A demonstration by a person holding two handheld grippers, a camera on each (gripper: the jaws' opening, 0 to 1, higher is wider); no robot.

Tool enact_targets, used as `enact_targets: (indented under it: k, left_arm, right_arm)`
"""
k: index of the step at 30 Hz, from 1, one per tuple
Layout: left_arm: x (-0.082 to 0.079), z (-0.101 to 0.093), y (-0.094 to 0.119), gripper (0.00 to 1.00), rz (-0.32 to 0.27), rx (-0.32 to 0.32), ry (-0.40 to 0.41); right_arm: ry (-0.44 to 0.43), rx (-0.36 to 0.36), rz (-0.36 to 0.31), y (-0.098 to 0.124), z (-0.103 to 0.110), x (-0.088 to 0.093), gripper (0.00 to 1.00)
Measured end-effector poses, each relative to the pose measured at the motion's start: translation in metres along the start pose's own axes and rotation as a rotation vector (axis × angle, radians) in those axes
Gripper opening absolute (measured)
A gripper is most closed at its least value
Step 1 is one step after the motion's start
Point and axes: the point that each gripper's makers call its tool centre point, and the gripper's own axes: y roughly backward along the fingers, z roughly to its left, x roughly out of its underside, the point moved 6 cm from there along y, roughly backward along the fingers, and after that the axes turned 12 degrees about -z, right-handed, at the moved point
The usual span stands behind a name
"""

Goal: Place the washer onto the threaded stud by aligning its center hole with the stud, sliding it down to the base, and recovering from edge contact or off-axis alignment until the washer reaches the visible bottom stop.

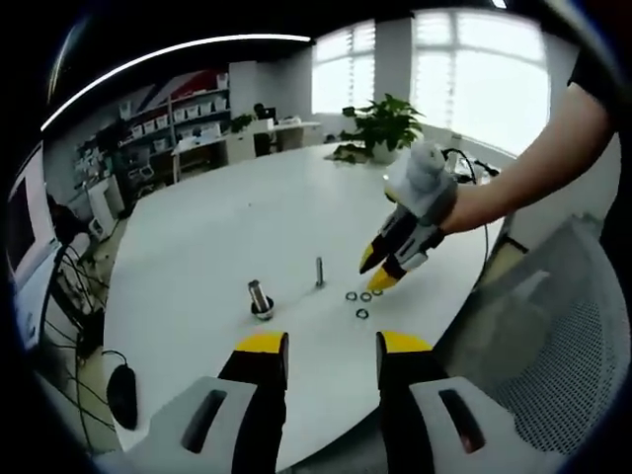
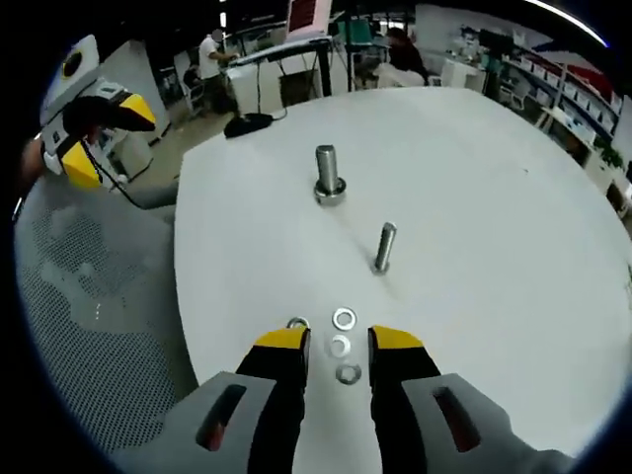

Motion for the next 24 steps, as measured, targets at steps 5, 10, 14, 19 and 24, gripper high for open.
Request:
enact_targets:
  k: [5, 10, 14, 19, 24]
  left_arm:
    - [0.003, 0.001, -0.001, 0.34, 0.015, -0.003, 0.009]
    - [0.001, 0.001, 0.0, 0.35, 0.009, -0.005, 0.002]
    - [0.002, 0.002, 0.001, 0.35, 0.013, -0.012, 0.008]
    - [0.003, 0.002, 0.0, 0.35, 0.018, -0.014, 0.008]
    - [0.004, 0.002, 0.0, 0.35, 0.018, -0.017, 0.009]
  right_arm:
    - [0.005, -0.017, 0.03, -0.01, -0.003, 0.0, 0.26]
    - [0.022, -0.032, 0.069, -0.016, -0.004, 0.003, 0.26]
    - [0.022, -0.039, 0.079, -0.023, -0.005, 0.004, 0.26]
    - [0.048, -0.064, 0.119, -0.03, -0.004, 0.001, 0.25]
    - [0.129, -0.099, 0.181, -0.033, -0.003, 0.002, 0.22]
